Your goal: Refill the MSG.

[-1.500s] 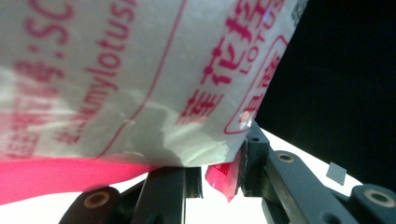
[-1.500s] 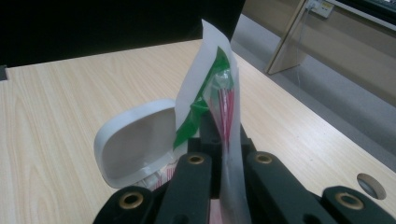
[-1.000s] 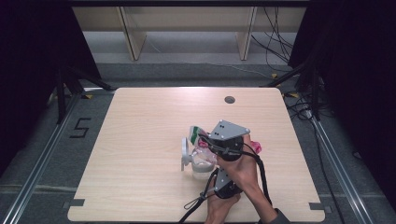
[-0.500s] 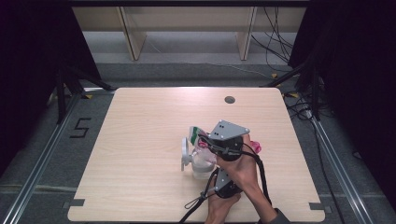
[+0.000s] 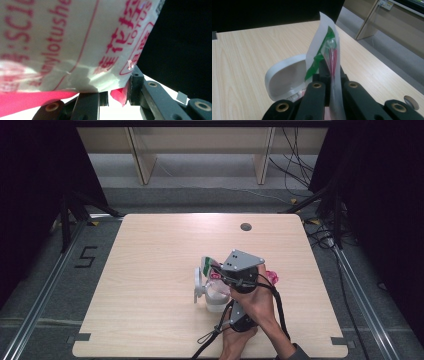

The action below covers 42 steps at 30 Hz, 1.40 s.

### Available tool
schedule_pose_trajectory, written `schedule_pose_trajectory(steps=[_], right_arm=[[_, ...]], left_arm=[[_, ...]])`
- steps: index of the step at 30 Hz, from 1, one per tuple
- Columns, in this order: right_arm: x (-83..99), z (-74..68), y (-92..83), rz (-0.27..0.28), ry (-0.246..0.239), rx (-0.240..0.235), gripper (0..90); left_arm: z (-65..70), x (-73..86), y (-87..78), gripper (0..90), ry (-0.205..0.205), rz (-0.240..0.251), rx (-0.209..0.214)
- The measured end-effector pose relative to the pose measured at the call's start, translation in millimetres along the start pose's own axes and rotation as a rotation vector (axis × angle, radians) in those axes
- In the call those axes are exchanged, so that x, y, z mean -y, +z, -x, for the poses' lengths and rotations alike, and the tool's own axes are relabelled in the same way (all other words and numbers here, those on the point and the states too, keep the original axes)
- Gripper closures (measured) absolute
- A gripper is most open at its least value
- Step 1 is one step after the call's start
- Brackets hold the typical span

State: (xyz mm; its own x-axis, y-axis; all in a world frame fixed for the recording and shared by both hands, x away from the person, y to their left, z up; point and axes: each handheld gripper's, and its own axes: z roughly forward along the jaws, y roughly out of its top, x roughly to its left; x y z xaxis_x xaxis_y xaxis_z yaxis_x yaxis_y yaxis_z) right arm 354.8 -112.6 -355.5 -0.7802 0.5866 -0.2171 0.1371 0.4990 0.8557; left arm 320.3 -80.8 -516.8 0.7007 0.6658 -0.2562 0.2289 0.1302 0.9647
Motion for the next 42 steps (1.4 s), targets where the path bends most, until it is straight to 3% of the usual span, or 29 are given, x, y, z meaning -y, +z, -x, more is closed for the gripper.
schedule_pose_trajectory(steps=[3,4,6,8,10,14,15,16,18,20,21,22,23,24,25,26,27,28,29,30,31,33,35,36,38,39,40,41,42], right_arm=[[-0.2,1.4,0.1,0.004,-0.015,-0.006,90.0],[-0.8,1.0,-0.8,0.006,-0.014,-0.006,90.0],[-1.8,0.3,-1.6,0.013,-0.027,0.005,90.0],[-1.2,-1.5,-0.6,-0.003,-0.001,0.003,90.0],[-0.4,-0.5,0.8,-0.008,-0.012,-0.006,90.0],[-0.7,-1.3,-0.2,-0.004,-0.002,0.000,90.0],[-0.7,-1.3,0.2,-0.009,-0.006,-0.002,90.0],[-0.7,-1.2,1.5,-0.005,-0.033,-0.001,90.0],[-1.1,-2.9,1.7,-0.011,-0.041,0.003,90.0],[-1.4,-3.3,1.4,-0.010,-0.039,0.005,90.0],[-1.4,-4.2,1.1,-0.013,-0.019,0.002,90.0],[-1.2,-4.2,1.2,-0.013,-0.016,0.002,90.0],[-1.1,-2.4,1.9,-0.005,-0.044,0.005,90.0],[-0.1,-3.1,2.4,-0.011,-0.021,0.000,90.0],[0.0,-1.6,2.7,-0.006,-0.036,0.002,90.0],[-0.1,-2.0,2.1,-0.014,-0.018,-0.012,90.0],[-1.0,-1.9,1.1,-0.003,-0.028,-0.003,90.0],[-1.6,-2.7,0.7,-0.003,-0.024,-0.009,90.0],[-1.9,-3.3,0.7,-0.001,-0.030,-0.006,90.0],[-1.5,-2.7,1.5,-0.003,-0.042,0.003,90.0],[-1.0,-2.1,2.3,-0.006,-0.043,0.002,90.0],[-0.1,-2.4,3.3,-0.012,-0.022,-0.009,90.0],[-1.3,-2.9,1.6,-0.005,-0.037,0.002,90.0],[-2.1,-2.0,1.3,-0.002,-0.061,0.002,90.0],[-1.5,-2.6,2.0,-0.007,-0.040,0.004,90.0],[-1.6,-0.9,2.4,0.001,-0.060,0.007,90.0],[-1.0,-2.6,1.8,-0.002,-0.027,-0.004,90.0],[-1.4,-1.9,1.0,-0.001,-0.035,-0.001,90.0],[-1.7,-2.2,0.9,0.000,-0.037,-0.004,90.0]], left_arm=[[-0.4,-0.8,-0.8,75.0,0.010,-0.008,0.018],[-1.0,-3.3,-5.6,75.0,0.007,-0.049,0.058],[0.2,-2.8,-3.9,75.0,-0.001,-0.025,0.042],[-1.0,-2.7,-4.4,75.0,0.003,-0.055,0.098],[-2.6,-3.7,-6.8,75.0,0.038,-0.096,0.082],[-0.9,-2.4,-3.1,75.0,0.019,-0.050,0.074],[-1.6,-2.9,-4.5,75.0,0.017,-0.065,0.096],[-2.0,-3.8,-6.2,75.0,0.029,-0.089,0.084],[-2.7,-4.0,-6.6,75.0,0.034,-0.093,0.086],[-2.4,-4.5,-6.7,75.0,0.030,-0.088,0.085],[-1.0,-2.6,-3.5,75.0,0.015,-0.044,0.082],[-2.4,-4.2,-6.7,75.0,0.033,-0.091,0.084],[-2.7,-3.4,-6.0,75.0,0.031,-0.089,0.086],[-2.1,-1.7,-3.2,75.0,0.016,-0.052,0.090],[-1.8,-1.6,-2.8,75.0,0.012,-0.045,0.087],[-2.3,-4.1,-6.6,75.1,0.028,-0.088,0.084],[-2.5,-4.2,-6.3,75.1,0.033,-0.081,0.084],[-1.2,-2.9,-3.3,75.1,0.015,-0.039,0.082],[-2.4,-4.2,-6.3,75.1,0.029,-0.085,0.086],[-2.7,-3.6,-6.0,75.1,0.031,-0.087,0.085],[-1.9,-1.6,-2.9,75.0,0.014,-0.047,0.090],[-1.3,-1.6,-3.0,75.0,0.006,-0.039,0.090],[-1.4,-2.7,-3.8,75.0,0.008,-0.041,0.104],[-0.9,-2.8,-3.5,75.0,0.014,-0.045,0.085],[-1.3,-2.9,-4.1,75.0,0.017,-0.053,0.087],[-2.5,-4.0,-6.5,75.0,0.031,-0.087,0.086],[-2.5,-3.9,-6.4,75.1,0.031,-0.083,0.087],[-1.4,-3.9,-7.6,75.1,0.025,-0.079,0.053],[-0.7,-3.2,-4.1,75.0,0.004,-0.048,0.094]])
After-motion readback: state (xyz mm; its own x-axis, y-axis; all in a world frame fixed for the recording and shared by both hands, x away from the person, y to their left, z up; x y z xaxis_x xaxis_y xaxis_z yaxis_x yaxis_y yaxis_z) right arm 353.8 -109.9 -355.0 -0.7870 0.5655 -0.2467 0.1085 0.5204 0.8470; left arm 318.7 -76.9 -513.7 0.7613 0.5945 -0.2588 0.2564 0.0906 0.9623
